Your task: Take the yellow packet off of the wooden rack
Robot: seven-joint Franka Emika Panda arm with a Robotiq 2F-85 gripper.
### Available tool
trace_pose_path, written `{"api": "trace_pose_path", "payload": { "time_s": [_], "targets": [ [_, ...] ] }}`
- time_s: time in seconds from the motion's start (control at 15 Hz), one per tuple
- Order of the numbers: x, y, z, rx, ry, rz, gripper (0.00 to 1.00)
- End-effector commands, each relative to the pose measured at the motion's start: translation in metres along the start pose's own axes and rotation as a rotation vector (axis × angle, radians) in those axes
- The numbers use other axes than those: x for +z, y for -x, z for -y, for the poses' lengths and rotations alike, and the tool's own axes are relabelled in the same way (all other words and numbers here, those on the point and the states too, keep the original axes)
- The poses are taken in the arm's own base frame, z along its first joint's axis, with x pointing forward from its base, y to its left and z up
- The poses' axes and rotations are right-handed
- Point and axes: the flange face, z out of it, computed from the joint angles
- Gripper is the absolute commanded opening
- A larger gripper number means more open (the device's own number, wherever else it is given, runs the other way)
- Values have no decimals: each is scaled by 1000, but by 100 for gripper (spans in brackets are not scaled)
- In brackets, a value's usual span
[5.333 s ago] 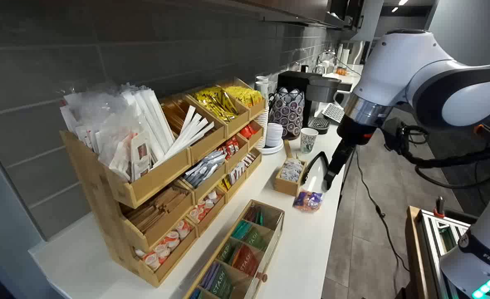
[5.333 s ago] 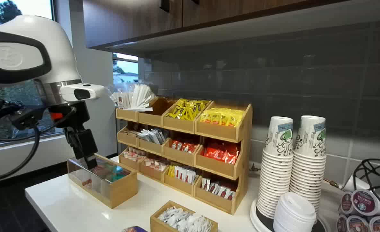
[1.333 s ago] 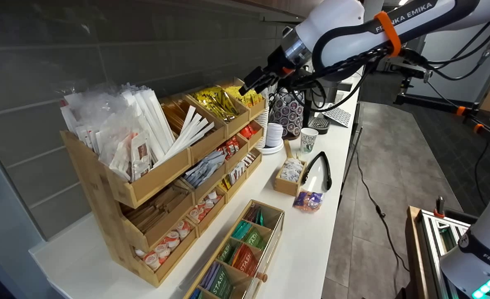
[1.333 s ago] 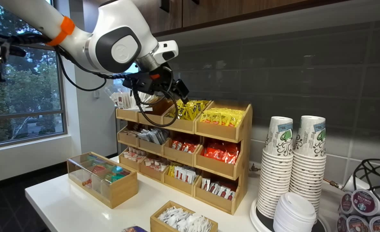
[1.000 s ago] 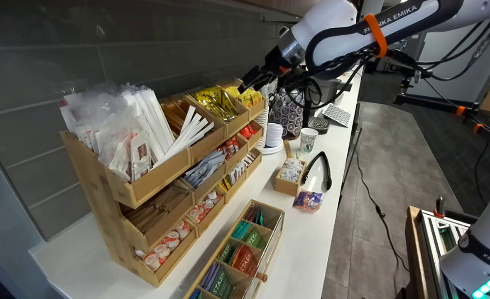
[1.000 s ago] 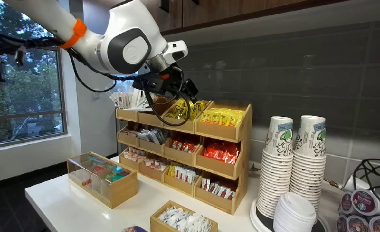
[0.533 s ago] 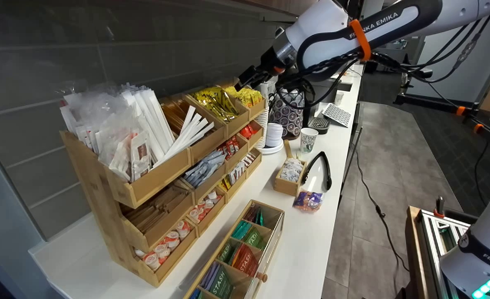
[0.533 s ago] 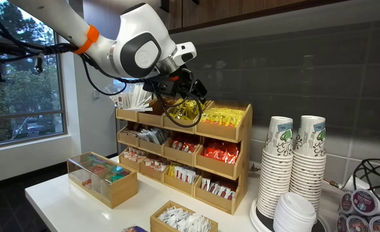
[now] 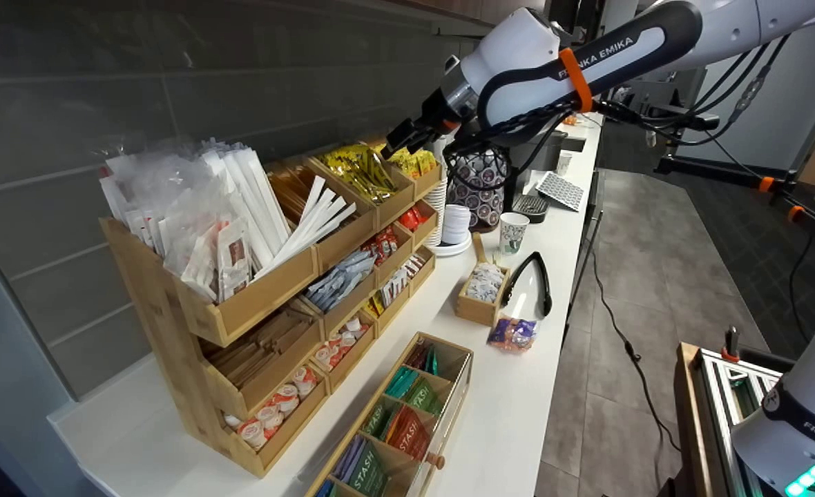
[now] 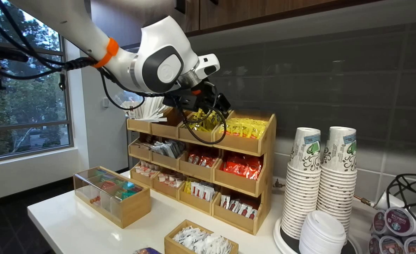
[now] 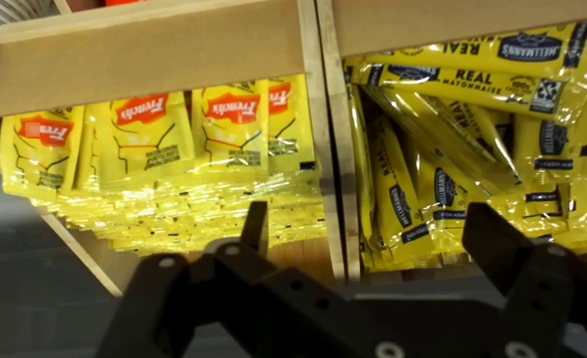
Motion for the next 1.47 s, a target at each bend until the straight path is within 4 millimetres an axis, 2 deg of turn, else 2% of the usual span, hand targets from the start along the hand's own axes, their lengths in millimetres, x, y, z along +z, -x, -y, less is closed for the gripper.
{"api": "trace_pose_path", "payload": {
  "time_s": [0.0, 0.47, 1.0, 1.07, 1.13, 1.4],
  "targets": [
    [7, -3, 12, 12, -29, -26, 100],
    [13, -4, 34, 23, -77, -70, 100],
    [26, -10, 35, 33, -81, -88, 100],
    [27, -11, 34, 32, -80, -89, 93],
    [28, -12, 34, 32, -79, -89, 74],
    [30, -13, 33, 33, -77, -87, 42]
  ]
}}
